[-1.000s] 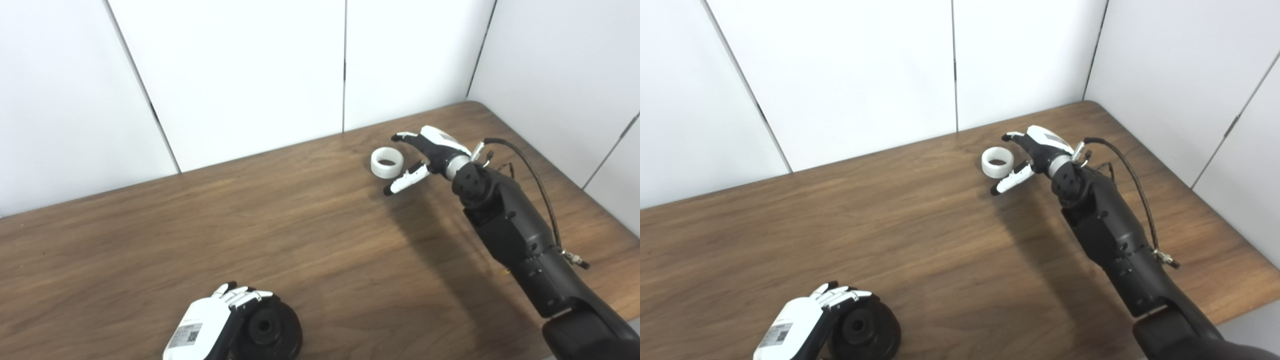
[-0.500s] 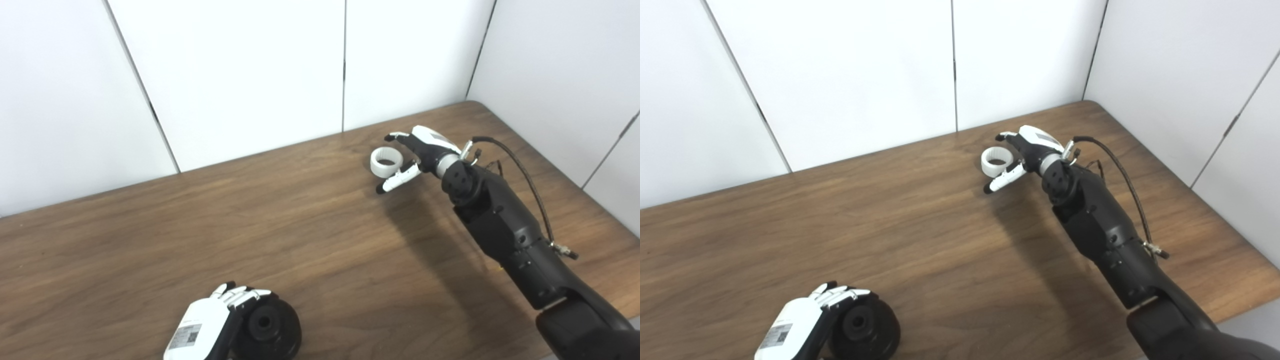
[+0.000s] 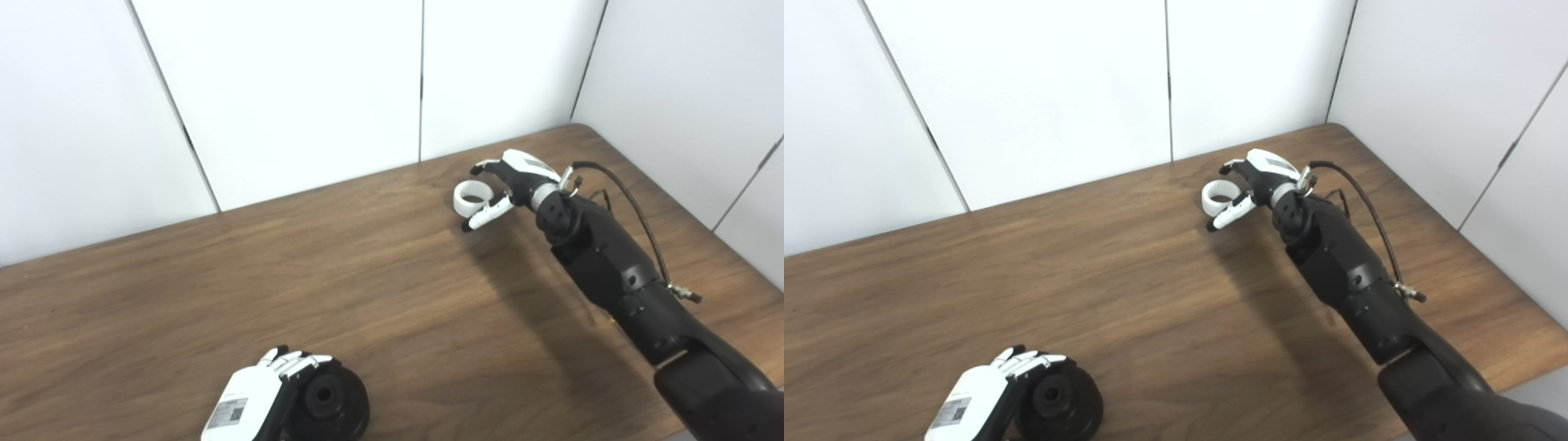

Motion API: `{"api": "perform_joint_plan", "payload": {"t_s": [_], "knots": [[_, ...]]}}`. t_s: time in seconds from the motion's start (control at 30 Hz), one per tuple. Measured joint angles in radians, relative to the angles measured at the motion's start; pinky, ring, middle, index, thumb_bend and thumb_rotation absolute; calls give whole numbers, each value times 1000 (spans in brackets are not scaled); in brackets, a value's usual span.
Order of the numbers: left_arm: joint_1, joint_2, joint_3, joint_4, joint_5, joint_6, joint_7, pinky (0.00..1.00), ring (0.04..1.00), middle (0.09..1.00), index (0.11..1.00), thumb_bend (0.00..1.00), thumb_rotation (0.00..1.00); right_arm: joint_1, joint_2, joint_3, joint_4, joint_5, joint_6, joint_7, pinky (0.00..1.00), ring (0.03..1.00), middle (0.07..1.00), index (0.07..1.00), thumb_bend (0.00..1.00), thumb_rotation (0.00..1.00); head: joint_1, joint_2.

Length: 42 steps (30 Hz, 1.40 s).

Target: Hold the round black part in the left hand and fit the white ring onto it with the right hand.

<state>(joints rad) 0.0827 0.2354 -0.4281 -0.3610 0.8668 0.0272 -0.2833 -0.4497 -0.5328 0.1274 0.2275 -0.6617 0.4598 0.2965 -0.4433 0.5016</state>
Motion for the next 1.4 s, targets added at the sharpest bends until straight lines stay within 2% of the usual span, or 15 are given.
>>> {"api": "perform_joint_plan", "payload": {"t_s": [0.73,1.1,1.23,1.27,1.3,1.33,1.4], "knots": [[3,0,-2,-5,9,0,3,940,843,743,481,524,50,-19,-10,64,38,-5,-22,-29,987,939,889,714,806,272,12,11],[3,-1,-5,-8,20,4,0,941,849,752,481,524,51,-23,-15,72,43,-6,-27,-29,1000,946,866,679,793,241,14,15],[3,-1,-6,-9,22,4,0,938,845,749,481,524,51,-27,-16,74,42,-6,-27,-29,964,933,841,635,797,201,14,15],[3,-1,-6,-9,23,4,0,941,847,750,481,524,51,-27,-16,74,42,-6,-27,-29,948,931,836,565,664,174,14,15],[3,-1,-6,-9,23,4,-1,943,846,750,481,524,51,-28,-16,74,42,-5,-27,-30,939,929,831,528,596,159,15,20],[3,-1,-6,-9,24,4,-2,941,846,750,481,524,51,-30,-16,74,43,-3,-31,-31,933,924,823,504,553,147,15,20],[3,-1,-6,-10,25,5,-3,940,844,748,481,524,51,-35,-16,73,45,1,-39,-36,920,906,808,488,529,137,15,21]]}}
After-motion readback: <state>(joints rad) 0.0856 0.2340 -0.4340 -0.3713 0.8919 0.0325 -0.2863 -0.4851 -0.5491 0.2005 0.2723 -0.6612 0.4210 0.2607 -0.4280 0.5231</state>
